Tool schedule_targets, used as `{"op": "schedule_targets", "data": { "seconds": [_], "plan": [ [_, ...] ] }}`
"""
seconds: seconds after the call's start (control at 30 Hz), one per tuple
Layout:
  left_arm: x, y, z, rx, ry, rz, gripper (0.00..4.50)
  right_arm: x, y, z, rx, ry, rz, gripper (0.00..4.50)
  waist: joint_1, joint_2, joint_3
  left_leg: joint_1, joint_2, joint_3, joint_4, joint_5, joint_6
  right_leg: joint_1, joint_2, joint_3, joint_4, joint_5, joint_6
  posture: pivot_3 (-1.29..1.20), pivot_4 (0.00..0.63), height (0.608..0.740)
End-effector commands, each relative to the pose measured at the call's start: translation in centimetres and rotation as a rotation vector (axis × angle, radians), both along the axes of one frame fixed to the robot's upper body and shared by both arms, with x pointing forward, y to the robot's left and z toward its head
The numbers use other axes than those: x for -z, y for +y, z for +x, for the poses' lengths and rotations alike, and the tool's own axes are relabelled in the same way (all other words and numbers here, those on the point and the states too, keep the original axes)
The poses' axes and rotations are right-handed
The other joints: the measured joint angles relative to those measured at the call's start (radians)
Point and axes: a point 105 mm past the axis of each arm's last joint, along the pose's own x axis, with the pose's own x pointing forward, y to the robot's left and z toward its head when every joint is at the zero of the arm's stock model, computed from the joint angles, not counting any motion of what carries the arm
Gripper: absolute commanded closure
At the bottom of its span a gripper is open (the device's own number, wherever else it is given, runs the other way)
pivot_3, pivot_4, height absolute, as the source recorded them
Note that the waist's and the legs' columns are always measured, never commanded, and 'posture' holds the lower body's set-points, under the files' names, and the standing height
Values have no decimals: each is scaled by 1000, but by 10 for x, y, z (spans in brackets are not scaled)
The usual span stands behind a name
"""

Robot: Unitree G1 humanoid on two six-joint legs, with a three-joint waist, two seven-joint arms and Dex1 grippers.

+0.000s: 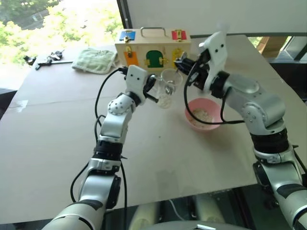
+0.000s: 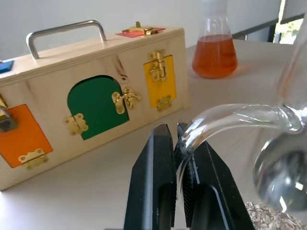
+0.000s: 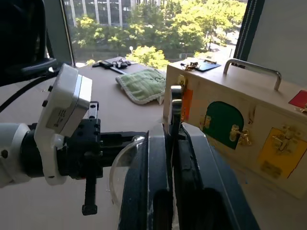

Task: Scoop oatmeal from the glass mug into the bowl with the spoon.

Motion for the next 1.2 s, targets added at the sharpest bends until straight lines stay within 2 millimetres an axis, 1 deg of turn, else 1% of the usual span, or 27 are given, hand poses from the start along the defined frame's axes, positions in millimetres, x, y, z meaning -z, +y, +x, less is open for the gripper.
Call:
{"op": "schedule_targets", "data": {
  "seconds": [0.03, 0.13, 0.23, 0.27, 0.33, 0.4, 0.5, 0.6, 0.67, 0.77, 0.87, 0.93, 1.03, 1.13, 1.2],
  "plan": [
    [-29, -14, -9, 74, -88, 64, 4487, -1, 6, -4, -35, -39, -11, 4500, -2, 0, 0, 0, 0, 0, 0, 0, 0, 0, 0, 0, 0, 0, 0, 0, 150, 740],
    [-29, -16, -11, 88, -107, 127, 4487, 5, 6, -1, -29, 74, 48, 4500, -6, 0, 0, 0, 0, -1, 0, 0, 0, 0, 0, 0, 0, 0, 0, 0, 150, 740],
    [-29, -18, -12, 109, -119, 198, 4487, 10, 1, 4, 4, 179, 99, 4500, -11, 0, 0, 0, 0, -1, 0, 0, 0, 0, 0, 0, 0, 0, 0, 0, 150, 740],
    [-28, -19, -13, 121, -119, 226, 4487, 12, -1, 6, 12, 238, 138, 4500, -12, 0, 0, 0, 0, -1, 0, 0, 0, 0, 0, 0, 0, 0, 0, 0, 150, 740],
    [-29, -18, -10, 121, -129, 276, 4487, 10, -4, 8, 27, 276, 189, 4500, -14, 0, 0, 0, 0, -1, 0, 0, 0, 0, 0, 0, 0, 0, 0, 0, 150, 740],
    [-29, -16, -7, 120, -119, 266, 4487, 2, -7, 9, 40, 190, 150, 4500, -13, 0, 0, 0, 0, -1, 0, 0, -1, 0, 0, 0, 0, 0, 0, 0, 150, 740],
    [-24, -16, -7, 137, -112, 296, 4487, 2, -12, 12, 63, 198, 150, 4500, -15, 0, 0, 0, -1, -1, 0, 0, -1, 0, 0, 0, 0, 0, 0, 0, 150, 740],
    [-27, -16, -8, 137, -132, 248, 4487, -10, -15, 13, 66, 84, 128, 4500, -16, 0, 0, 0, -1, -1, 0, 0, -1, -1, 0, 0, 0, 0, 0, 0, 150, 740],
    [-27, -18, -10, 160, -123, 205, 4487, -18, -10, 2, 0, -78, 60, 4500, -17, 0, 0, 0, -1, -1, 0, 0, -1, -1, 0, 0, 0, 0, 0, 0, 150, 740],
    [-24, -19, -11, 187, -108, 162, 4487, -28, 0, -16, -89, -239, 36, 4500, -18, 0, 0, 0, -1, -1, 0, 0, -1, -1, 0, 0, 0, 0, 0, 0, 150, 740],
    [-24, -19, -10, 205, -98, 152, 4487, -28, 11, -32, -173, -348, -7, 4500, -19, 0, 0, 0, -1, -1, 0, 0, -1, -1, 0, 0, 0, 0, 0, 0, 150, 740],
    [-22, -19, -10, 229, -85, 169, 4487, -29, 14, -38, -203, -399, -16, 4500, -18, 0, 0, 0, -1, -1, 0, 0, -1, -1, 0, 0, 1, 0, 0, 0, 150, 740],
    [-19, -20, -11, 280, -60, 197, 4487, -30, 16, -44, -243, -458, -19, 4500, -18, 0, 0, 0, -1, -1, 0, 0, -1, -1, 0, 0, 1, 0, 0, 0, 150, 740],
    [-19, -20, -12, 323, -40, 189, 4487, -27, 16, -47, -266, -496, -40, 4500, -16, 0, 0, 0, -1, -1, 0, 0, -1, -1, 0, -1, 1, 0, 0, 0, 150, 740],
    [-23, -17, -9, 319, -50, 206, 4487, -21, 17, -48, -281, -493, -53, 4500, -16, 0, 0, 0, -1, -1, 0, 0, -1, -1, 0, -1, 1, 0, 0, 0, 150, 740]
  ]
}}
